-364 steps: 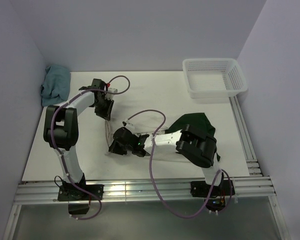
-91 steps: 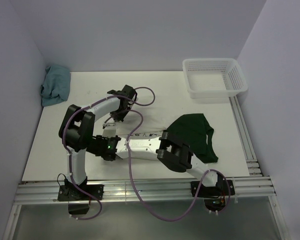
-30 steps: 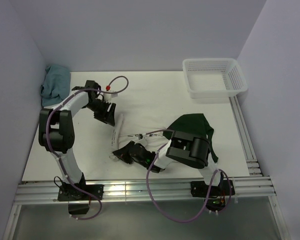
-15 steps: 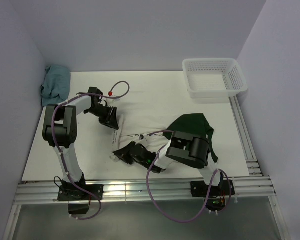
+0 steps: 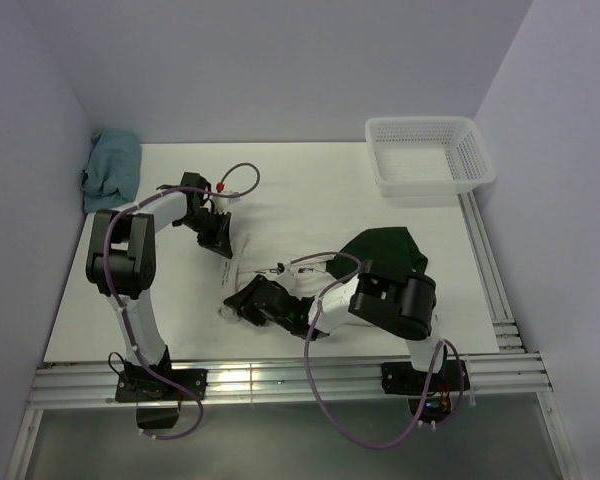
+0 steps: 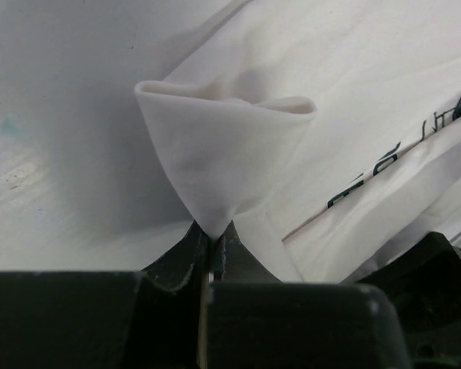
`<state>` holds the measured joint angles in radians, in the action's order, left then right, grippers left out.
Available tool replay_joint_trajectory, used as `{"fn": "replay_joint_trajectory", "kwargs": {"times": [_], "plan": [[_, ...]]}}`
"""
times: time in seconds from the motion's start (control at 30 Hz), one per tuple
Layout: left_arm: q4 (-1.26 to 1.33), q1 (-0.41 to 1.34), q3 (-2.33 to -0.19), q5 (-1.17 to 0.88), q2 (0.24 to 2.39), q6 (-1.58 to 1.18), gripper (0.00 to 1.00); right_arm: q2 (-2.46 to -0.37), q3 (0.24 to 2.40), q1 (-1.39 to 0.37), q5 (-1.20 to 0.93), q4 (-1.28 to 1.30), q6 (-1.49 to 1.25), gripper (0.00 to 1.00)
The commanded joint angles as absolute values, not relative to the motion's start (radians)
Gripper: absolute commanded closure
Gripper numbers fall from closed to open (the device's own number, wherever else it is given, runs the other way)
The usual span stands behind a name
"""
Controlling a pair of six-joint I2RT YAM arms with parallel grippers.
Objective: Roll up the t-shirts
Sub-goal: Roll the tshirt
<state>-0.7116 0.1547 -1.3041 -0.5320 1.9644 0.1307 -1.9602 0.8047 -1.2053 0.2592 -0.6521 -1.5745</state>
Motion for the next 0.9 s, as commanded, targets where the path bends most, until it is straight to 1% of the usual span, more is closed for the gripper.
{"fn": "replay_joint_trajectory", "kwargs": {"times": [0.0, 0.13, 0.23, 0.27, 0.33, 0.4, 0.53, 0.63, 0.73, 0.87], "plan": [[-0.681, 0.178, -1.296, -0.402, 1.905, 0.117, 1.0, -1.904, 0.867, -1.218, 0.324, -0.318, -1.503, 0.51], [-0.692, 0.195, -1.307, -0.364, 1.902, 0.107, 1.0, -1.858, 0.908, -1.227, 0.379, -0.14, -1.491, 0.48], [-0.698, 0.21, -1.312, -0.33, 1.901, 0.101, 1.0, -1.809, 0.908, -1.23, 0.42, -0.103, -1.48, 0.45], [-0.703, 0.218, -1.313, -0.325, 1.901, 0.101, 1.0, -1.798, 0.925, -1.232, 0.431, -0.05, -1.471, 0.44], [-0.707, 0.224, -1.318, -0.316, 1.901, 0.098, 1.0, -1.772, 0.952, -1.235, 0.48, -0.008, -1.447, 0.43], [-0.71, 0.232, -1.321, -0.305, 1.901, 0.097, 1.0, -1.766, 1.017, -1.246, 0.512, 0.099, -1.41, 0.42], [-0.719, 0.248, -1.33, -0.292, 1.899, 0.094, 1.0, -1.799, 1.149, -1.264, 0.575, 0.242, -1.335, 0.42], [-0.727, 0.256, -1.338, -0.281, 1.901, 0.089, 1.0, -1.827, 1.244, -1.276, 0.609, 0.267, -1.289, 0.43], [-0.73, 0.265, -1.339, -0.276, 1.901, 0.086, 1.0, -1.865, 1.327, -1.278, 0.629, 0.276, -1.208, 0.46], [-0.735, 0.272, -1.342, -0.268, 1.902, 0.081, 1.0, -1.965, 1.48, -1.278, 0.644, 0.339, -1.144, 0.48]]}}
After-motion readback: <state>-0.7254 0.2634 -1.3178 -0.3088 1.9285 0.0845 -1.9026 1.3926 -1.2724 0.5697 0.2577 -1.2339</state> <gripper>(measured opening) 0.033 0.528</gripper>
